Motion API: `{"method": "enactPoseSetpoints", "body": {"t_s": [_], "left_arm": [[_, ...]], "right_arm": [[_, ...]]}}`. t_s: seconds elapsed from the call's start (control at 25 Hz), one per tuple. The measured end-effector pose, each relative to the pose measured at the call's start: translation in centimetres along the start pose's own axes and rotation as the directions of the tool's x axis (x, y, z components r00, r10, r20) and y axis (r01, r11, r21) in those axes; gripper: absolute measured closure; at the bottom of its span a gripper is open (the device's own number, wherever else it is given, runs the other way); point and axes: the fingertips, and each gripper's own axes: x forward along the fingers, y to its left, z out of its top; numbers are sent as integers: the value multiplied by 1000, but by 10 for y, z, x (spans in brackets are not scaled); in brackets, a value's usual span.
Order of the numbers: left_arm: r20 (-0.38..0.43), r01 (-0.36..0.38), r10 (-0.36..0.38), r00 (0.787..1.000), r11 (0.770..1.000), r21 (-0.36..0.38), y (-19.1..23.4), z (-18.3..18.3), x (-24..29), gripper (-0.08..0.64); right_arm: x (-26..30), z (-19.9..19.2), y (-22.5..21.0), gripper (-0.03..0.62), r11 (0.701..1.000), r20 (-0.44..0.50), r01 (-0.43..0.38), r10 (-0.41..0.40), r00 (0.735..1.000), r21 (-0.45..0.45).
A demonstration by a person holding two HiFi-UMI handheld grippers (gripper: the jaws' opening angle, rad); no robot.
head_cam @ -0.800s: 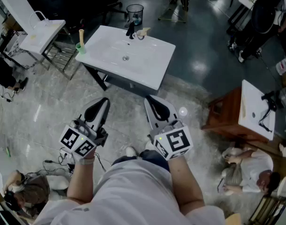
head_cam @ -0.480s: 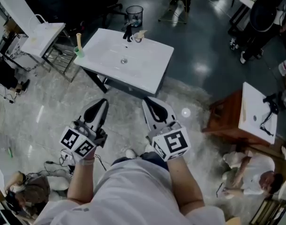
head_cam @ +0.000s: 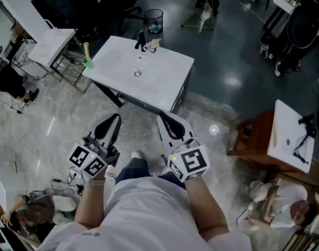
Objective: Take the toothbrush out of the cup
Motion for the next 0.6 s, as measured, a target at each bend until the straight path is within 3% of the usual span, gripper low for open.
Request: {"method": "enactPoseSetpoints", "body": {"t_s": [0.28, 0.6], "left_arm": [[3, 12, -12, 1000, 1000, -4, 25, -8, 30, 543], [15, 34, -34, 999, 998, -46, 107, 0, 66, 543]], "right_arm": [[22, -7, -29, 565, 1000, -12, 4, -4, 1000, -1], [94, -10, -53, 565, 999, -32, 38, -38, 999, 2]]}}
